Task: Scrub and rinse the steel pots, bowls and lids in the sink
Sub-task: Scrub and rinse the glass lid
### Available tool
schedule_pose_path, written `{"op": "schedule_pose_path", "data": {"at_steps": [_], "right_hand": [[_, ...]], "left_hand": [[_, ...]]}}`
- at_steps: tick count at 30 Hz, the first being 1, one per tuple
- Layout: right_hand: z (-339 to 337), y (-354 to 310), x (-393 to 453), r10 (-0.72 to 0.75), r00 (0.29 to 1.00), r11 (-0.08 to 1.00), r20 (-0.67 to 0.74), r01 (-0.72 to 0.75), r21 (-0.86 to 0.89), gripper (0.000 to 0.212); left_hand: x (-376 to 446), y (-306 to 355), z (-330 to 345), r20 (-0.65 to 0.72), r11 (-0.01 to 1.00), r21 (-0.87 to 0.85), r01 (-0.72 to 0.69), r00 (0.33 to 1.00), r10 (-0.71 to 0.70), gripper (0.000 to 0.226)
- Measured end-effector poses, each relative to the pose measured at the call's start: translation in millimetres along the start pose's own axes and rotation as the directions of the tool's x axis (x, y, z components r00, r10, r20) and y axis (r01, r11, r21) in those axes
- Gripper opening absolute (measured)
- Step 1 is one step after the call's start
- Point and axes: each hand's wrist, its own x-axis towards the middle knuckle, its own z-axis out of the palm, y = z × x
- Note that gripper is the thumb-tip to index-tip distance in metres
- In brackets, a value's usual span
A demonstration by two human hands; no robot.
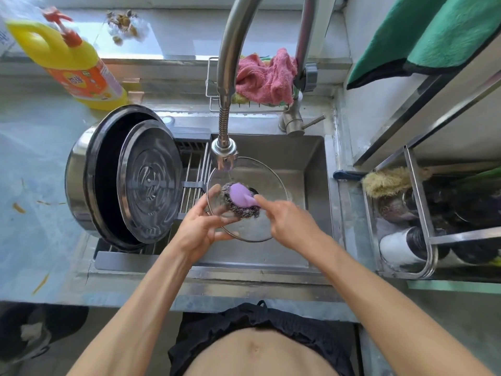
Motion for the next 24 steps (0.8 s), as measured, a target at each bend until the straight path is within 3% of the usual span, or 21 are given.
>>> {"op": "schedule_pose_path", "data": {"at_steps": [5,7,11,16,21,24], "right_hand": [[-15,25,0,0.308,0.944,0.942,-0.115,-0.319,-0.100,0.073],[-9,11,-6,0.271,0.959,0.958,-0.083,-0.277,-0.076,0.074],[6,-16,-31,0.045,0.997,0.994,0.059,-0.050,0.095,0.063],[-14,7,-15,0.267,0.964,0.960,0.006,-0.265,-0.094,0.070],[1,-23,-29,0.043,0.996,0.999,0.082,-0.044,0.017,0.068],[-6,7,-20,0.232,0.972,0.967,0.019,-0.229,-0.111,0.069]], "left_hand": [[-1,1,5,-0.060,0.998,0.040,-0.047,0.997,0.050,0.077],[1,2,6,-0.091,0.996,0.033,-0.077,0.993,0.079,0.078],[6,3,8,-0.150,0.993,-0.024,-0.119,0.982,0.114,0.068],[4,-2,17,-0.210,0.991,0.003,-0.135,0.969,0.132,0.041],[7,-4,19,-0.291,0.987,0.027,-0.157,0.944,0.159,0.037],[4,-3,12,-0.299,0.986,0.049,-0.158,0.940,0.165,0.035]]}}
